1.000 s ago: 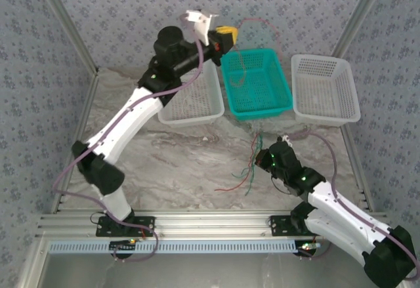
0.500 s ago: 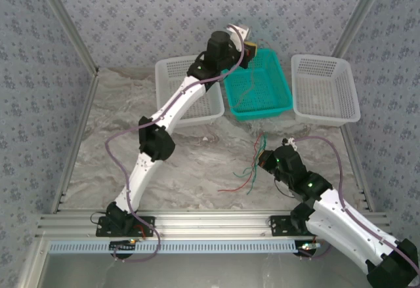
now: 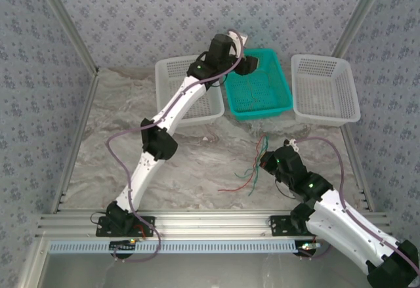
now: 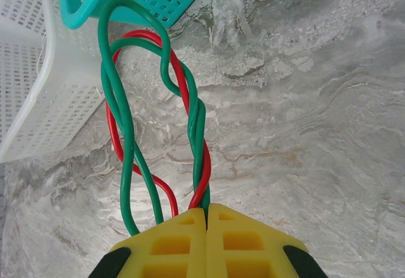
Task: Untangle the cables
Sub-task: Place the cable into the container, then untie the cable from multiple cables.
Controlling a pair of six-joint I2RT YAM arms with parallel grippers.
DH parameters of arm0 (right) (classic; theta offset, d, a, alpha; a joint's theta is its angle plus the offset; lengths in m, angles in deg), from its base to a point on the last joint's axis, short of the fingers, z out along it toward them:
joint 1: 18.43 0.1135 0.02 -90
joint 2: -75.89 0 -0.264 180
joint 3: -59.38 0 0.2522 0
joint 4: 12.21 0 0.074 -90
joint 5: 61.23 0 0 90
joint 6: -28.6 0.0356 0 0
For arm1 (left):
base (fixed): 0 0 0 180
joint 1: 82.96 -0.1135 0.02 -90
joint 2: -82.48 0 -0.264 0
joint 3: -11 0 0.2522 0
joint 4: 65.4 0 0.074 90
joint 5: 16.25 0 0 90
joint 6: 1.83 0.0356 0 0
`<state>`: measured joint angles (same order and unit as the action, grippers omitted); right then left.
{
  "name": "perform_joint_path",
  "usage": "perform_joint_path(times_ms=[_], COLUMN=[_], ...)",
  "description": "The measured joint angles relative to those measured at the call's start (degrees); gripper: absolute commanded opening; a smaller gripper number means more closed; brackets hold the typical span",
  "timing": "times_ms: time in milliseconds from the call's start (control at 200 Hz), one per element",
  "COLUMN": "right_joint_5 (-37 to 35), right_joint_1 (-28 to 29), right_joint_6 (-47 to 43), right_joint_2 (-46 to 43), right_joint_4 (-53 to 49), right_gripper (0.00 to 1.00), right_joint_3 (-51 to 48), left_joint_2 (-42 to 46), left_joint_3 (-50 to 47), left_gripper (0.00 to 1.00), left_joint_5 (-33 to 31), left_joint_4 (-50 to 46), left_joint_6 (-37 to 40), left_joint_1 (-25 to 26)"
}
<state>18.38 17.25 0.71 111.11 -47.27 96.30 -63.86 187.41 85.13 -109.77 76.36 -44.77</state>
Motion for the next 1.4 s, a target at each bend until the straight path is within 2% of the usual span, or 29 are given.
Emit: perform_joint_path(times_ms=[150,260,305,425,500,655,780,894,1044,1229,1399], right_joint_5=[-1.01,-1.64,-1.86,-1.88,-1.86,-1.38,0.61,3.3,8.28,13.51,15.54], right_joint_1=[0.0,-0.07,-0.2,-1.07,-1.66,-3.23,-6.21,-9.25,-12.79,-13.64,-12.28], right_joint_6=[-0.57,-1.75,-2.27,-3.93,-4.81,-4.98,-2.99,-1.27,-0.59,-3.23,-10.88], right_joint_2=[0.02,0.09,0.37,1.68,2.8,6.16,9.92,13.09,16.94,19.82,19.89], right_joint_4=[-0.42,-0.44,-0.44,-0.37,-0.26,1.81,4.07,5.81,7.04,6.71,6.34], right_gripper=[0.0,0.0,0.0,0.0,0.0,0.0,0.0,0.0,0.0,0.0,0.0], right_joint_3=[0.02,0.2,0.59,2.34,3.45,4.35,4.7,5.66,8.7,15.02,19.37], left_joint_2=[6.86,15.54,21.57,40.79,49.18,61.53,68.91,71.04,67.58,61.96,59.87], left_joint_3=[0.0,-3.19,-9.7,-36.35,-47.76,-66.88,-80.59,-90.88,-100.08,-100.74,-100.54], left_gripper=[0.6,0.6,0.6,0.61,0.62,0.63,0.62,0.62,0.63,0.65,0.66], left_joint_5=[1.88,2.99,3.39,4.37,4.55,4.37,4.2,4.46,4.66,4.22,2.93], left_joint_4=[-5.88,-8.57,-7.3,1.57,5.22,11.89,16.63,21.62,25.86,26.32,26.67], left_joint_6=[0.92,2.56,3.3,3.89,3.87,3.63,2.73,1.66,1.84,6.97,9.84], left_joint_1=[-0.04,0.0,0.07,-0.22,-1.07,-2.69,-0.48,3.98,11.67,18.91,19.28])
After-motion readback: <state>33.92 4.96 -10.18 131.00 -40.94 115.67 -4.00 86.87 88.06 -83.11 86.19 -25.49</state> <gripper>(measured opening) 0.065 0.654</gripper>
